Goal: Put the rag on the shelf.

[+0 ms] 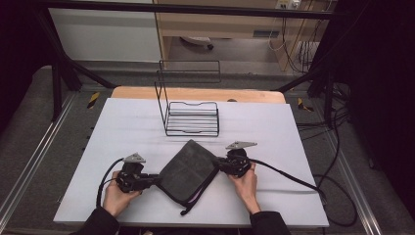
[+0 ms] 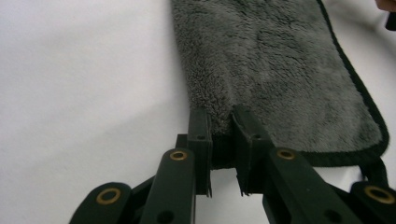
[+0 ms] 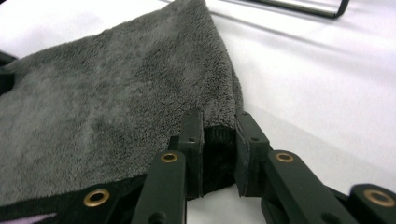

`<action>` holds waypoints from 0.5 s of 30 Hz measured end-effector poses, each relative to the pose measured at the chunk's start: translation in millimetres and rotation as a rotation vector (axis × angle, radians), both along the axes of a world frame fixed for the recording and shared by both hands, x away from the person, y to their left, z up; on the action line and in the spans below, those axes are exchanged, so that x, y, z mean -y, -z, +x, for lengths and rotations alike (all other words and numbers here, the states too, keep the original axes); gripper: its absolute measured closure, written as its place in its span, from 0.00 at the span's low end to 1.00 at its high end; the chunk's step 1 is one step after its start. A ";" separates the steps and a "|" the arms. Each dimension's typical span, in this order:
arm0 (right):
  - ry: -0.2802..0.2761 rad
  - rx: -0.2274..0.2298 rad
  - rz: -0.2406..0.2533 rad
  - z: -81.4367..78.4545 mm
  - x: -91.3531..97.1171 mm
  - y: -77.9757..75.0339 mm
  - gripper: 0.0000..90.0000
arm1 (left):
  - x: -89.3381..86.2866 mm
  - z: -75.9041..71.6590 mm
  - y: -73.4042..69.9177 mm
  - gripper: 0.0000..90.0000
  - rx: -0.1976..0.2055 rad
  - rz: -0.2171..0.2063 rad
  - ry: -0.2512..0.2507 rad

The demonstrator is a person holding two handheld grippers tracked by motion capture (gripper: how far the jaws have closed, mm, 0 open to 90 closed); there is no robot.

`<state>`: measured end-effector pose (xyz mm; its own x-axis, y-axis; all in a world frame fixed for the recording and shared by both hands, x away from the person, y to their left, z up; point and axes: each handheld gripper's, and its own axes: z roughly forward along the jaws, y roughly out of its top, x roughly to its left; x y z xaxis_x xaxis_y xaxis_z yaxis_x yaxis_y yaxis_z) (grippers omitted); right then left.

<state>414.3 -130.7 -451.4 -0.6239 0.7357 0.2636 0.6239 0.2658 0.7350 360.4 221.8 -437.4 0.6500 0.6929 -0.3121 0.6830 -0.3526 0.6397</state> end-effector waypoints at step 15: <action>-0.075 0.055 -0.064 21.1 -23.4 -8.8 0.85 | 11.5 -38.3 -2.1 0.86 0.030 0.014 -0.027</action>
